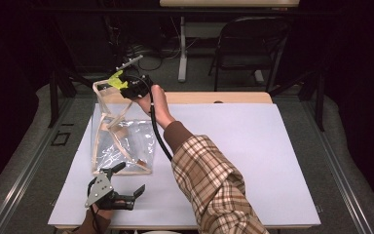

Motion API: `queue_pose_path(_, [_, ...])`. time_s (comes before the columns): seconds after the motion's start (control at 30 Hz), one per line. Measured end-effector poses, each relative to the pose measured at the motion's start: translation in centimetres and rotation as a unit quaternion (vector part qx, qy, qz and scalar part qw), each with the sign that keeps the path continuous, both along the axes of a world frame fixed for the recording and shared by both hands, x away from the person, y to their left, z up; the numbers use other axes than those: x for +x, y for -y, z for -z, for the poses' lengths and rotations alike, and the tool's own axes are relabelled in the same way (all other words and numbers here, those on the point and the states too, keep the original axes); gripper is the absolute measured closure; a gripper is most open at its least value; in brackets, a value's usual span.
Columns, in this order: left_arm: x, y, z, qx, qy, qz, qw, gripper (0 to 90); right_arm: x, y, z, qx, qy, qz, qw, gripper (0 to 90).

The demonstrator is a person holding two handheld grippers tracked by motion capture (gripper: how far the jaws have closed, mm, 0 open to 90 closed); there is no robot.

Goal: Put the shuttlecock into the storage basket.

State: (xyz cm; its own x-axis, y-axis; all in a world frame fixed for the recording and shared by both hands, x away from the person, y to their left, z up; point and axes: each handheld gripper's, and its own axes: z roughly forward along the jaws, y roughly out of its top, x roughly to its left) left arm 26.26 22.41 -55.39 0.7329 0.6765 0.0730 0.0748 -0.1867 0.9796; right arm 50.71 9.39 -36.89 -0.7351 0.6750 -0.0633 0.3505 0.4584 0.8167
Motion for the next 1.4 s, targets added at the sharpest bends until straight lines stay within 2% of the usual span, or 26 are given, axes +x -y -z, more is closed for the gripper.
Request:
queue_pose_path(0.93, [0.0, 0.0, 0.0, -0.001, 0.001, 0.000, 1.0000, 0.0, 0.1, -1.2, 0.8, -0.016, 0.001, 0.009, 0.9998, 62.6])
queue_pose_path(1.17, [0.0, 0.0, 0.0, -0.002, 0.002, 0.000, 1.0000, 0.0, 0.0, -0.5, 0.6, -0.011, -0.005, 0.018, 0.9998, 40.9])
queue_pose_path(1.23, [0.0, 0.0, 0.0, -0.001, 0.001, 0.000, 1.0000, 0.0, -0.1, -0.3, 0.4, -0.008, -0.004, 0.017, 0.9998, 40.9])
queue_pose_path(1.4, [0.0, 0.0, 0.0, -0.001, 0.001, 0.000, 1.0000, 0.0, -0.5, 0.3, -0.1, -0.004, -0.004, 0.014, 0.9999, 32.0])
